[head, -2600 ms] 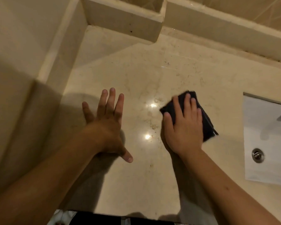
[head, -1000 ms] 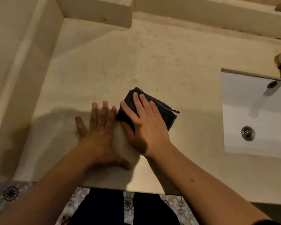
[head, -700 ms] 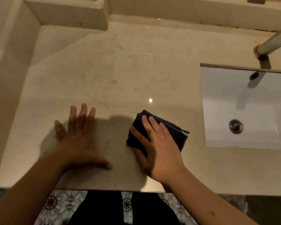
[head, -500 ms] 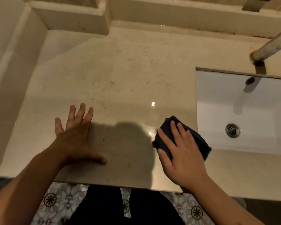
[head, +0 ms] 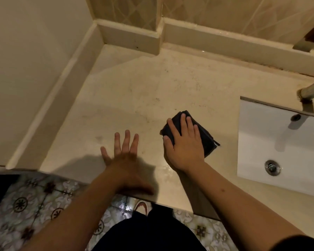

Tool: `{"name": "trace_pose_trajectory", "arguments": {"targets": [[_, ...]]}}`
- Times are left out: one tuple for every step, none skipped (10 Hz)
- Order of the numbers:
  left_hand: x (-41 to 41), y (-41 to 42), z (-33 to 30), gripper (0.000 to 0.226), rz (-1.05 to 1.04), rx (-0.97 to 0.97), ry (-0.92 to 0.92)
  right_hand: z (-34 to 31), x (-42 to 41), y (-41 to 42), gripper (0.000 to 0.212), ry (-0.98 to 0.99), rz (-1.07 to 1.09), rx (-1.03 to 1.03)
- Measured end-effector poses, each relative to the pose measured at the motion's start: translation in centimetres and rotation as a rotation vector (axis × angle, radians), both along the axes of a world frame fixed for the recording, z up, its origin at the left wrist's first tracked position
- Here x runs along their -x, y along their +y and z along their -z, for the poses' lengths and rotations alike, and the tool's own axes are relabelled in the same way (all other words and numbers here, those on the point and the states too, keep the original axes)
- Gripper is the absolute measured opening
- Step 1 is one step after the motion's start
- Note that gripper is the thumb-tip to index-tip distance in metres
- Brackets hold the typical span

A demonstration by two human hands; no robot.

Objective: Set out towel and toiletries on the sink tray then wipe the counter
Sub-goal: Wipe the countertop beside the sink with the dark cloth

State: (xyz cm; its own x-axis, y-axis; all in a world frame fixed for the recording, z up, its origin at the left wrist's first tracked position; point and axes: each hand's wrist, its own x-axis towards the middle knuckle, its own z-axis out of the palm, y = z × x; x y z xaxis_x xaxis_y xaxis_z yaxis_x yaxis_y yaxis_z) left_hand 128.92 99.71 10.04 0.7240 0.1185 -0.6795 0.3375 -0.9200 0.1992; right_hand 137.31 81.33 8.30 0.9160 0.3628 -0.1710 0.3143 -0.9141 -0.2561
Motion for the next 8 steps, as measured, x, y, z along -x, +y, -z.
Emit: {"name": "trace_pose_trajectory", "arguments": {"targets": [[0.2,0.5,0.5,0.173,0.068,-0.042,0.01,0.1,1.4,2.3,0.065,0.013,-0.079,-0.014],[0.0,0.8,0.8,0.173,0.092,-0.053,0.041,0.1,3.1,2.6,0.063,0.031,-0.178,-0.029],[-0.1,0.7,0.6,0.175,0.071,-0.039,0.039,-0.2,4.2,1.7,0.062,0.085,-0.261,-0.03],[0.7,0.6,0.3,0.173,0.081,-0.039,-0.022,-0.8,5.4,0.4,0.063,0.139,-0.325,-0.014],[1.3,0.6,-0.2,0.171,0.073,-0.004,-0.086,-1.9,5.6,-0.9,0.069,0.223,-0.384,-0.026],[2.0,0.7,-0.6,0.166,0.06,-0.014,-0.14,-3.9,5.4,-3.1,0.071,0.316,-0.381,-0.106],[1.9,0.1,-1.9,0.154,0.034,-0.067,-0.148,-5.9,5.7,-7.2,0.066,0.354,-0.308,-0.224],[1.6,-1.9,-3.9,0.109,0.009,-0.079,-0.229,-8.1,5.3,-13.8,0.052,0.327,-0.166,-0.331]]}}
